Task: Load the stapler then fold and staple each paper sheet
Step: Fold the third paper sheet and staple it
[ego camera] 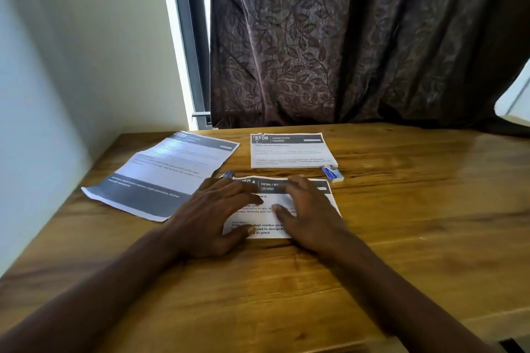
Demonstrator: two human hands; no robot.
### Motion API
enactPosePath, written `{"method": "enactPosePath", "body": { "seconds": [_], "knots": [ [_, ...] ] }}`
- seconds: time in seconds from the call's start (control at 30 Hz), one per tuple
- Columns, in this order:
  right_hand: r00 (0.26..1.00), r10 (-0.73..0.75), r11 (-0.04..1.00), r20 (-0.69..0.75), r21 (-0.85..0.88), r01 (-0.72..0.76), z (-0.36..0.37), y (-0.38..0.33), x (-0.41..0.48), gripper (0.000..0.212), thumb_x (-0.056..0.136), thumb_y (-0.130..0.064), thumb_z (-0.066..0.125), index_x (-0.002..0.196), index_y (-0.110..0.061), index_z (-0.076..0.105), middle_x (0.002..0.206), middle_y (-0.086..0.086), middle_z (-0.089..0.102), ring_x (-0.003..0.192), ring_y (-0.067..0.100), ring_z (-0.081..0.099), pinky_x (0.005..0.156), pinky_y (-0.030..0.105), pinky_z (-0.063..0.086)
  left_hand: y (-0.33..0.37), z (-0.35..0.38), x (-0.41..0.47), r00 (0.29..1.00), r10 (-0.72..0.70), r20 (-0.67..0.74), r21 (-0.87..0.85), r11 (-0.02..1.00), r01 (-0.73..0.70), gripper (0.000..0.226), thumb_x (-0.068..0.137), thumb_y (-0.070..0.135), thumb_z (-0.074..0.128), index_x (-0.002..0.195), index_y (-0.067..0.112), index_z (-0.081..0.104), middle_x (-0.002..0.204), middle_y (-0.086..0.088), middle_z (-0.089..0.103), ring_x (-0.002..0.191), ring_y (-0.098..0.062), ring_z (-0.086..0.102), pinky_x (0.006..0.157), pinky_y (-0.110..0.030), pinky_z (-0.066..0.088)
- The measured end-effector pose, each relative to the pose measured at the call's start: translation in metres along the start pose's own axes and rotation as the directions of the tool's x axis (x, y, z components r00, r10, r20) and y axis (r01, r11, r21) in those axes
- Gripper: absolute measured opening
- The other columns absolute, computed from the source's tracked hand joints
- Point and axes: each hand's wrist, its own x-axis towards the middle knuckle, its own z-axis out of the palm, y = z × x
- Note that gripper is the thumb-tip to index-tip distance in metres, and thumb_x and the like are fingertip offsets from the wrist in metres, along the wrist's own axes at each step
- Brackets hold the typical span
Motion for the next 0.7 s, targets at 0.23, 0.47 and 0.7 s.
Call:
{"method": "enactPosePath", "body": {
  "seconds": [0.23,0.47,0.7],
  "knots": [
    [0.991,-0.04,0.961,0.129,-0.265,0.074,0.021,-0.008,0.008,0.063,0.107,-0.051,0.021,0.162,-0.023,0.012,0.172,0.002,0.005,0.158,0.019,-0.003,0.128,0.039,-0.004,-0.004,0.0,0.01,0.972,-0.057,0.227,0.052,0.998,0.046,0.086,0.085,0.074,0.024,0.161,0.037,0.006,0.169,0.007,0.009,0.157,-0.014,0.008,0.123,-0.056,-0.013],
    [0.986,0.025,0.956,0.163,-0.292,0.024,0.022,-0.005,0.012,0.069,0.105,-0.056,0.019,0.163,-0.023,-0.001,0.172,-0.002,-0.007,0.157,0.015,-0.011,0.126,0.036,-0.008,-0.007,0.003,0.013,0.946,-0.122,0.3,0.167,0.983,0.074,0.093,0.077,0.088,0.0,0.159,0.043,-0.005,0.168,0.006,-0.003,0.155,-0.01,-0.004,0.115,-0.06,-0.028],
    [0.974,0.174,0.943,0.146,-0.309,-0.122,0.008,0.016,-0.008,0.084,0.097,-0.072,0.013,0.162,-0.022,-0.008,0.171,-0.003,-0.011,0.157,0.014,-0.011,0.127,0.038,-0.004,-0.01,0.003,0.013,0.943,-0.132,0.305,0.144,0.985,0.091,0.09,0.077,0.089,0.005,0.156,0.049,-0.009,0.166,0.009,-0.008,0.157,-0.015,-0.005,0.115,-0.061,-0.027]
  ]
}}
